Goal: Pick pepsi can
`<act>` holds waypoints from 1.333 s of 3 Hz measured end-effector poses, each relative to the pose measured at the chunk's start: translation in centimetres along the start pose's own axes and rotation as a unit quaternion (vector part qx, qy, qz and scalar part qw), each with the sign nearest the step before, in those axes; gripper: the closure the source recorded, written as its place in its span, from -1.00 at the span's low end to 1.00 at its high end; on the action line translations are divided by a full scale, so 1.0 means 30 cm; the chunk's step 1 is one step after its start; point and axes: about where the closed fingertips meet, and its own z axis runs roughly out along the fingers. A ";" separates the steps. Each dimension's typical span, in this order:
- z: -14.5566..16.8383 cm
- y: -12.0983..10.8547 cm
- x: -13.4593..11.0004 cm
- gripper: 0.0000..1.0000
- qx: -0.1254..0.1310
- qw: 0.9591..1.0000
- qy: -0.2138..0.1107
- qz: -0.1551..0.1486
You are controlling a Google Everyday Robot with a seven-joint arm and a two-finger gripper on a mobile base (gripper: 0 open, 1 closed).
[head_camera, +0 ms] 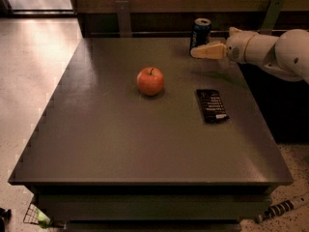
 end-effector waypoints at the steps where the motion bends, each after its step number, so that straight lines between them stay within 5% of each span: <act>1: 0.065 -0.062 0.029 -1.00 -0.016 0.999 -0.032 0.004; 3: 0.155 -0.107 -0.023 -0.96 -0.042 0.998 -0.055 0.000; 4: 0.209 -0.084 -0.045 -0.51 -0.061 0.997 -0.052 -0.005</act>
Offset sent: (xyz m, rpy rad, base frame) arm 0.0677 -0.0091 -0.0021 0.1107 -0.0989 0.0798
